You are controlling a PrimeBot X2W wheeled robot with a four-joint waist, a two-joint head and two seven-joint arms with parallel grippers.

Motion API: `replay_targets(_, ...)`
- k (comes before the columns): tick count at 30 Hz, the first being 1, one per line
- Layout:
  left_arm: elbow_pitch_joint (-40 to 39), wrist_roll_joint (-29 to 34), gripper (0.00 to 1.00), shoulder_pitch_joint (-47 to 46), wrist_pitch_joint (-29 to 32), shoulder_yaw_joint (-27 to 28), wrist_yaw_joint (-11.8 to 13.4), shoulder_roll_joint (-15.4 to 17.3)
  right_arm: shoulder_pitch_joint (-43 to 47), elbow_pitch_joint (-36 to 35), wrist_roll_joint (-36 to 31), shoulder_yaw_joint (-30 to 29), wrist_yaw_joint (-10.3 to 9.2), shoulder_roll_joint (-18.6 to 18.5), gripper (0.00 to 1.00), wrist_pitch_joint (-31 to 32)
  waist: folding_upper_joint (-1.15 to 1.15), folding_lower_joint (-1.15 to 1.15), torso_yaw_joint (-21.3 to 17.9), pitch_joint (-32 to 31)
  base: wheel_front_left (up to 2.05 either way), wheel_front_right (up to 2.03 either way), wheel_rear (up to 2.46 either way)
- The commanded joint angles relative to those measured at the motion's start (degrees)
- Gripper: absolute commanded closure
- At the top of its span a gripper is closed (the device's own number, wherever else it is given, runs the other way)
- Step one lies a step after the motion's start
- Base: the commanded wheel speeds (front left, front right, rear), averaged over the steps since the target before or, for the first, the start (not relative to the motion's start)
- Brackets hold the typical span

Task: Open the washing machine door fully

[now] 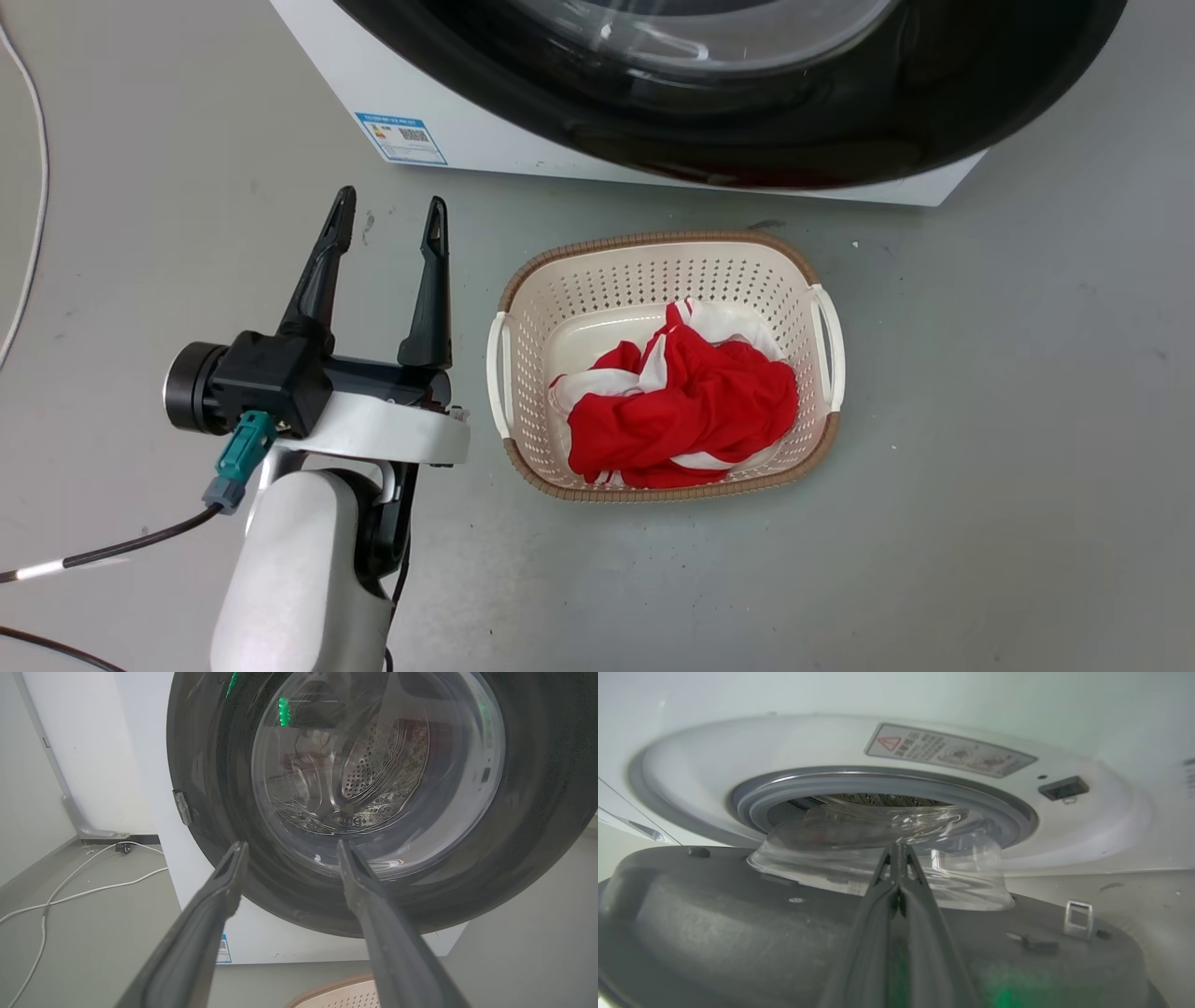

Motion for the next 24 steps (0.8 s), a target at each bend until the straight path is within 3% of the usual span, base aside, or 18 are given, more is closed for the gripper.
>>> replay_targets(1,0.12,-0.16,0.00,-0.48,-0.14,-0.04,0.11,-0.08,1.46,0.15,0.47,-0.11,0.00,0.82,1.00,1.46,0.00,0.00,-0.10,-0.56,0.00,0.00,0.00)
replay_targets(13,1.62,-0.21,0.00,2.52,-0.14,-0.55,0.48,-0.07,8.06,-0.29,3.79,-1.44,0.00,2.73,1.00,14.08,0.00,0.00,-0.97,-7.01,0.00,0.00,0.00)
replay_targets(24,3.49,0.88,0.00,7.41,-0.14,0.22,0.11,-0.07,20.28,-7.73,6.39,-0.77,0.00,5.23,1.00,22.19,0.00,0.00,-2.47,-14.85,0.00,0.00,0.00)
